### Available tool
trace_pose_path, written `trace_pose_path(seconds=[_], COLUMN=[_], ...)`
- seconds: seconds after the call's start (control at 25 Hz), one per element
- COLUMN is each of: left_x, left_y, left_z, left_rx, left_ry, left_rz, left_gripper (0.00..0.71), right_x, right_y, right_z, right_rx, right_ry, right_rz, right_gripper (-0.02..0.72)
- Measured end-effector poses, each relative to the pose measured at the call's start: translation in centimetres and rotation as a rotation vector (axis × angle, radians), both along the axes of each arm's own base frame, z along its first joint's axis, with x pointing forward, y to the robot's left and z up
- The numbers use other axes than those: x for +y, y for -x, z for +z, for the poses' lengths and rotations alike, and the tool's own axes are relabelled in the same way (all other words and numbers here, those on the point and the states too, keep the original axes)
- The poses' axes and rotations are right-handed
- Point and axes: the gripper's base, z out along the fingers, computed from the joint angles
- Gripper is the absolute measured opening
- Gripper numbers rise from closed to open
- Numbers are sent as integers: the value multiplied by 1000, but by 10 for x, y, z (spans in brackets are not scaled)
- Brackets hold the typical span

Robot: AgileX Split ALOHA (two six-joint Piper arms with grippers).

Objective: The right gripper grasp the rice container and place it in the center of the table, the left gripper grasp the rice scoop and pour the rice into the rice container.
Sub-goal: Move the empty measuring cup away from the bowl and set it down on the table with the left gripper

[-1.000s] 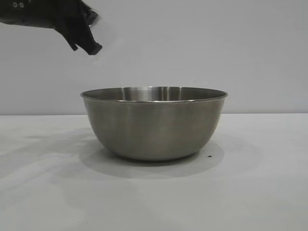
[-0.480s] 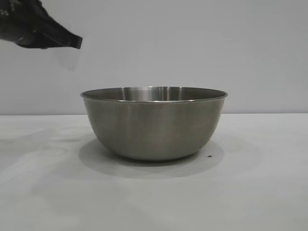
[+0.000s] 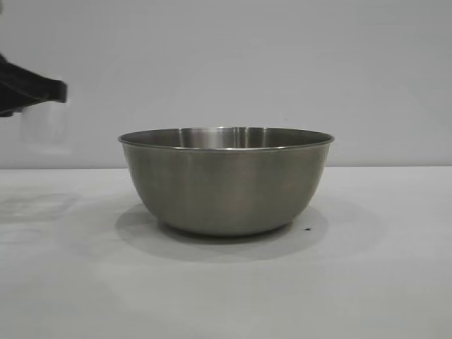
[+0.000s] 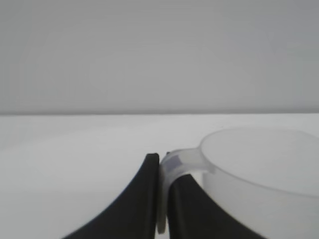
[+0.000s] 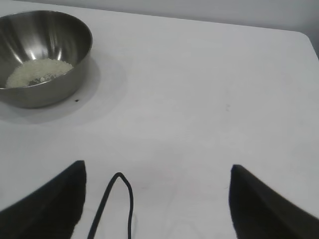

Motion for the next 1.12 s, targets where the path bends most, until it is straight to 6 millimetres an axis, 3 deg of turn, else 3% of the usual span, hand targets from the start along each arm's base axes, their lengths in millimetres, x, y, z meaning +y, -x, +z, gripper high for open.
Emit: trace_pose_path(seconds=[0.2,0.56,0.92,1.12], left_x=[-2,-7,-7,-7], left_y=[-2,-4,-3,-2], left_z=[-9,-46,-59,-60], left_rx=[18,118,155,159], left_ry=[-4,-11,1,2], left_rz=[-68,-115,-112,-111], left_gripper=[0,0,0,262], right_x=[0,0,0,0], right_y=[0,0,0,0], right_z=[0,0,0,0], right_rx=[0,0,0,0], right_ry=[0,0,0,0], right_rz=[0,0,0,0], right_gripper=[508,508,508,508])
